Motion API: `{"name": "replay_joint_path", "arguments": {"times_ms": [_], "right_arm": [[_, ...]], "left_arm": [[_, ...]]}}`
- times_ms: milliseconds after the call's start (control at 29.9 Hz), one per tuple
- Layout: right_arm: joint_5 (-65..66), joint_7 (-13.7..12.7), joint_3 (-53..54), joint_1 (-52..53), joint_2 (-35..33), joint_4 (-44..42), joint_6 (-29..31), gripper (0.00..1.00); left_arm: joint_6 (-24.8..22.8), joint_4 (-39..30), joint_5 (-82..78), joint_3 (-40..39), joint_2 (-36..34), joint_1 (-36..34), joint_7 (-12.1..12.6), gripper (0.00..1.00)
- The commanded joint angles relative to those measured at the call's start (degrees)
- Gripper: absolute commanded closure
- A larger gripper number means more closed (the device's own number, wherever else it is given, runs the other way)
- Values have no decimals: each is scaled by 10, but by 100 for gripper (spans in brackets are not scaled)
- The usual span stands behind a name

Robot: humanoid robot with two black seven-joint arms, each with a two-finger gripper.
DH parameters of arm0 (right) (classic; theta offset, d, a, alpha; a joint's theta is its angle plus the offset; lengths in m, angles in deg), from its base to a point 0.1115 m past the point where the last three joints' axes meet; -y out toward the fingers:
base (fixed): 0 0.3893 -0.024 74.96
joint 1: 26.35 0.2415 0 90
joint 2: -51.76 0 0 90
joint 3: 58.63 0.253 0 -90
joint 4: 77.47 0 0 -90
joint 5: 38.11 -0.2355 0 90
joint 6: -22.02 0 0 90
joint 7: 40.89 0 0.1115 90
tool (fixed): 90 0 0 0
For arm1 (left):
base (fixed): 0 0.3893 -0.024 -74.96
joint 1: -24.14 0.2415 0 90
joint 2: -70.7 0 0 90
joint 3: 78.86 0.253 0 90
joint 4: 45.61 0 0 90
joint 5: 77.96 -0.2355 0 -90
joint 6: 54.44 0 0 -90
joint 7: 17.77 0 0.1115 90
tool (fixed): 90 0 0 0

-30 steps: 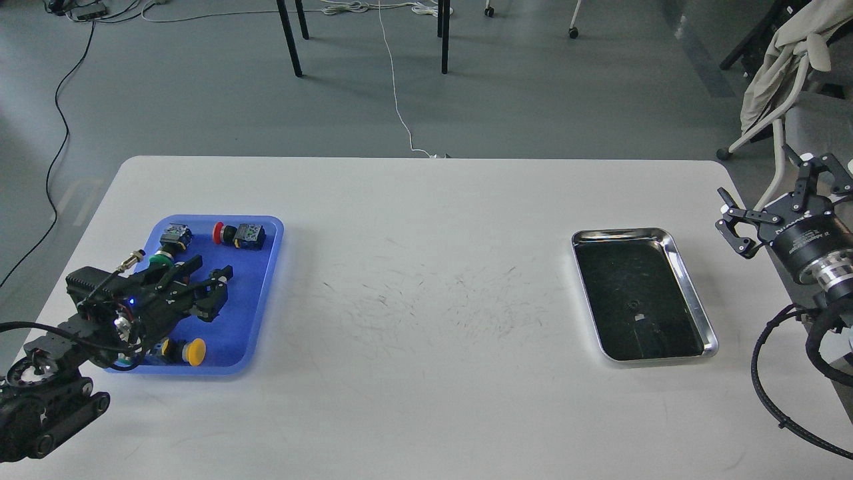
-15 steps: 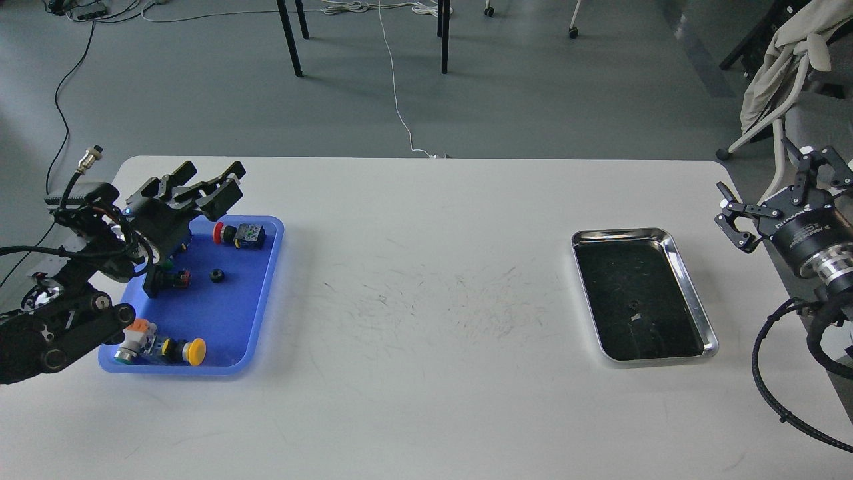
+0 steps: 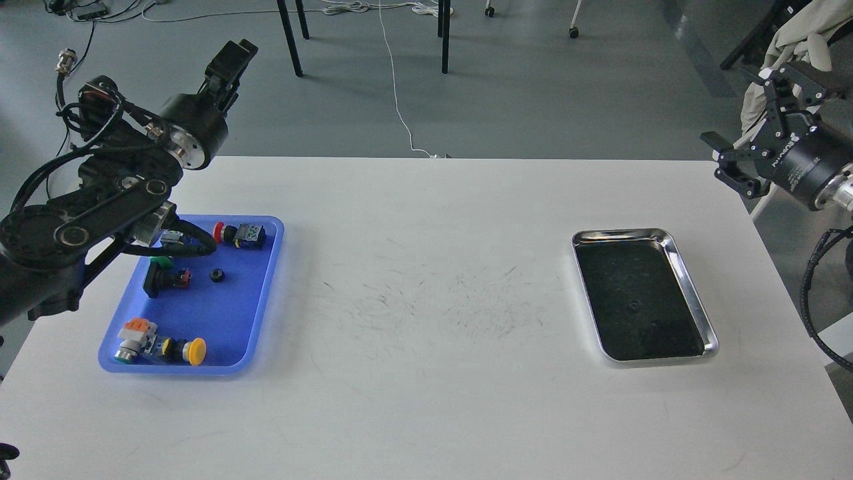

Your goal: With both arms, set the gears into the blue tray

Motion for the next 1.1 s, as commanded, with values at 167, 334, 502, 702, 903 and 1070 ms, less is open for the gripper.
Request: {"name": "replay_joint_path", "arguments": {"times_ms": [167, 334, 502, 702, 903, 1070], "right_arm": [[228, -1, -157, 127, -104, 111, -1, 3], [347, -11, -282, 222, -118, 140, 8, 3], [455, -19, -400, 276, -114, 140, 34, 3], [467, -43, -459, 277, -83, 134, 35, 2], [467, -53, -502, 277, -43, 105, 44, 2], [467, -54, -538, 277, -7, 76, 49, 2]], "left_arm": [[-109, 36, 126, -59, 3, 0, -4, 2], [-210, 43, 160, -56, -2, 7, -1, 2], [-229, 43, 158, -53, 1, 37, -1, 2], [-241, 43, 156, -58, 5, 61, -5, 2], [-239, 41, 154, -58, 7, 72, -9, 2], [-236, 40, 153, -58, 9, 72, -27, 2]]}}
